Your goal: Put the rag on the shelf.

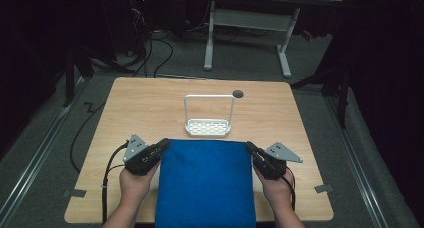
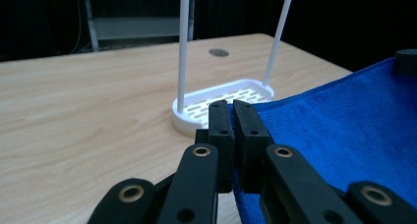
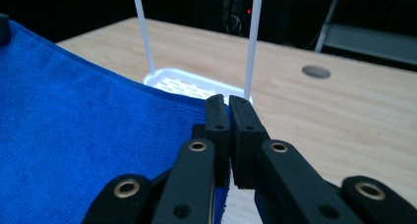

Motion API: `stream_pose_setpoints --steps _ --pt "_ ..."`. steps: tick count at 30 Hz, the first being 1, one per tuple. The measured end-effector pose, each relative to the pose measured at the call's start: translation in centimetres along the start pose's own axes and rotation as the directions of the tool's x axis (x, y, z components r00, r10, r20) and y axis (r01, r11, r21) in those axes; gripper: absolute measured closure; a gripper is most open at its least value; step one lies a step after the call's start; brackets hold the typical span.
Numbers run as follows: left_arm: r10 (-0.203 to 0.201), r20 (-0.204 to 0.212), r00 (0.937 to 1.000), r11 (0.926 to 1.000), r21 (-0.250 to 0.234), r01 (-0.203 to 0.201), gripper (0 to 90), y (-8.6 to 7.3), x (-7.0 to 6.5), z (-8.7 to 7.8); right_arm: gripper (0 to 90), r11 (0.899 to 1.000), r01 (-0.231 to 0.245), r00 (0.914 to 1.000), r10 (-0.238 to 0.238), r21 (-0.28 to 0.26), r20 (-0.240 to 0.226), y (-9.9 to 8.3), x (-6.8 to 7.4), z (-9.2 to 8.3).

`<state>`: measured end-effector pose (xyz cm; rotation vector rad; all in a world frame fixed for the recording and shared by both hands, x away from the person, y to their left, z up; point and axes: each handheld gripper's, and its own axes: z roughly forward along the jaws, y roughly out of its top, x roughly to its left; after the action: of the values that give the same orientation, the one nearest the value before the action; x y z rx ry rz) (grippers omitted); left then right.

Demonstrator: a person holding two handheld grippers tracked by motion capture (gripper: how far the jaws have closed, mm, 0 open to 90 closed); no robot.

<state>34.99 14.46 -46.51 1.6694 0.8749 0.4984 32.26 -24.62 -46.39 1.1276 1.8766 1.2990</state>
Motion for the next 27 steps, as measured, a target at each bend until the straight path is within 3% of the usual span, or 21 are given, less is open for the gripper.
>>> stream_pose_setpoints --steps 6,13,19,27 --pt "0.016 0.004 0.9999 0.9984 -0.055 -0.016 87.4 1.0 -0.7 -1.2 88.2 0.997 0.005 1.0000 -0.005 -0.071 -0.001 1.3 0.5 -1.3" --pt "0.051 0.012 0.9986 0.9907 -0.127 -0.049 87.4 2.6 -1.7 -2.8 88.2 0.991 0.021 0.9997 -0.022 -0.135 -0.008 2.6 1.0 -2.7" --pt "0.065 0.015 0.9978 0.9805 -0.187 -0.061 87.5 3.8 -2.3 -4.0 88.2 0.982 0.025 0.9995 -0.028 -0.186 -0.013 3.7 1.3 -3.9" --pt "0.105 -0.010 0.9945 0.9603 -0.259 -0.104 87.6 6.3 -2.4 -4.9 88.3 0.964 0.045 0.9989 -0.048 -0.262 -0.005 5.9 1.5 -5.3"
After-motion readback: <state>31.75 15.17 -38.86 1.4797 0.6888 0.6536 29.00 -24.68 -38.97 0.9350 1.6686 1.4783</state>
